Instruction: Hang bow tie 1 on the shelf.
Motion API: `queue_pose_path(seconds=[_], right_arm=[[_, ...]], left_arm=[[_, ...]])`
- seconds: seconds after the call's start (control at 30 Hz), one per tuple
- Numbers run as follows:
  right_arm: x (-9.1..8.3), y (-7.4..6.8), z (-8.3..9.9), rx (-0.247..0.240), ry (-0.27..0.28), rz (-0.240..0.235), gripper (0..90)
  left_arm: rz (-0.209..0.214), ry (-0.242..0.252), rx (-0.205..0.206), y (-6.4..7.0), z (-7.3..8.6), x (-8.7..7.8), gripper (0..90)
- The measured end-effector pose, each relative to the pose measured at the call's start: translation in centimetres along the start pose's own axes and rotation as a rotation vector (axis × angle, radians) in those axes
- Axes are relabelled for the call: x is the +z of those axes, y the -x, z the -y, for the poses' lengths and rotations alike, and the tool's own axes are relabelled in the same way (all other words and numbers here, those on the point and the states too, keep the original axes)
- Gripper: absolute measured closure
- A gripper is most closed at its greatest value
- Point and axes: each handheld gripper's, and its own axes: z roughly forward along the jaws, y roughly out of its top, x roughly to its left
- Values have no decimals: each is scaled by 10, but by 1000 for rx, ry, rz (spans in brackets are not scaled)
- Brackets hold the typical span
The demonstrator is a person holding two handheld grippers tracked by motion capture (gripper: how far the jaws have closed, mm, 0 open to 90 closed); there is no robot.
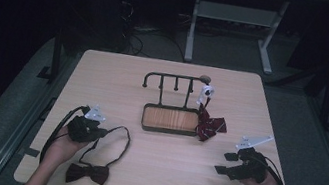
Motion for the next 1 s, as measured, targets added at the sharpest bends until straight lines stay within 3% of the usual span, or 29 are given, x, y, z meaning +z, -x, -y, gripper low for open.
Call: queue_pose_path(seconds=[0.27, 0.4, 1.0], right_arm=[[-3, 2, 1, 5, 11, -5, 330], [-5, 3, 2, 10, 20, -6, 330], [-10, 6, 3, 17, 36, -3, 330]], left_arm=[[21, 36, 27, 5, -13, -11, 898], [25, 20, 55, 7, -17, -13, 898], [59, 40, 90, 9, -33, -35, 898]])
